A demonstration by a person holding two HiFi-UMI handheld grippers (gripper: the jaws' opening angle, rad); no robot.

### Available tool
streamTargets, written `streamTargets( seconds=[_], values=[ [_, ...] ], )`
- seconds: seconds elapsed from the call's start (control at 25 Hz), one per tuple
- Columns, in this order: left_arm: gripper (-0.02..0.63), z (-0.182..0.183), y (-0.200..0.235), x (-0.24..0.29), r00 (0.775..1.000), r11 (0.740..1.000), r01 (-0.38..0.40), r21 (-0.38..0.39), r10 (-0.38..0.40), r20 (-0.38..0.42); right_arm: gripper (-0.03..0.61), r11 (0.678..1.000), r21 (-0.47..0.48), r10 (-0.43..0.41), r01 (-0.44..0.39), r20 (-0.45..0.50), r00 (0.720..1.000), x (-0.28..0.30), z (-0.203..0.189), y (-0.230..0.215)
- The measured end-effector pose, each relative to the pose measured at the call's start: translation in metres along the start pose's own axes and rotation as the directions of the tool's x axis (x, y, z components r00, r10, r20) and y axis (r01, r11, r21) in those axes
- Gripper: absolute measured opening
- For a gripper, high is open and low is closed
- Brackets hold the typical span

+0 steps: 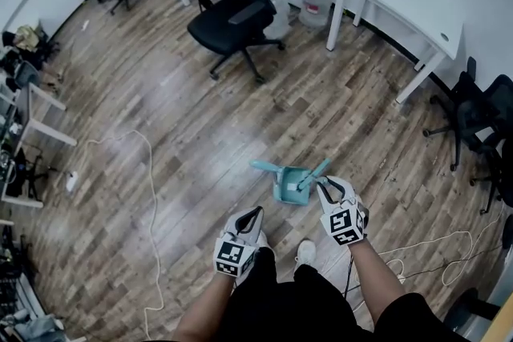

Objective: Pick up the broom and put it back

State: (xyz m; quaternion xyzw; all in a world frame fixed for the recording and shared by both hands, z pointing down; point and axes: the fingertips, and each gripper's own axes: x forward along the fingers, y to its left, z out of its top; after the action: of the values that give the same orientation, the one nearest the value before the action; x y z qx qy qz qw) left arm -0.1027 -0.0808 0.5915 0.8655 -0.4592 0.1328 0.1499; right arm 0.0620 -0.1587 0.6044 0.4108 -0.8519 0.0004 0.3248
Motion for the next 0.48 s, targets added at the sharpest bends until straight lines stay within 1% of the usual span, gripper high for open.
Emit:
streamTargets(
  seconds=[0.16, 0.28, 0.4, 0.48],
  values=[
    [0.018, 0.039, 0.012, 0.001, 0.997, 0.999, -0.025, -0.033, 0.027, 0.072, 0.091, 1.000, 0.008, -0.027, 0.026, 0.109, 0.994, -0.020, 0.045, -0.011],
    [0.018, 0.065, 0.019, 0.004, 0.989, 0.998, -0.047, -0.036, 0.051, 0.136, 0.091, 0.999, 0.017, -0.046, 0.044, 0.179, 0.983, -0.037, 0.075, -0.018],
    [0.018, 0.085, 0.022, 0.005, 0.982, 0.999, -0.044, -0.024, 0.047, 0.181, 0.091, 0.998, 0.026, -0.070, 0.065, 0.235, 0.970, -0.054, 0.101, -0.026],
    [0.018, 0.100, 0.022, 0.004, 0.977, 0.998, -0.038, -0.039, 0.045, 0.206, 0.092, 0.996, 0.039, -0.083, 0.075, 0.266, 0.960, -0.064, 0.114, -0.031]
  ],
)
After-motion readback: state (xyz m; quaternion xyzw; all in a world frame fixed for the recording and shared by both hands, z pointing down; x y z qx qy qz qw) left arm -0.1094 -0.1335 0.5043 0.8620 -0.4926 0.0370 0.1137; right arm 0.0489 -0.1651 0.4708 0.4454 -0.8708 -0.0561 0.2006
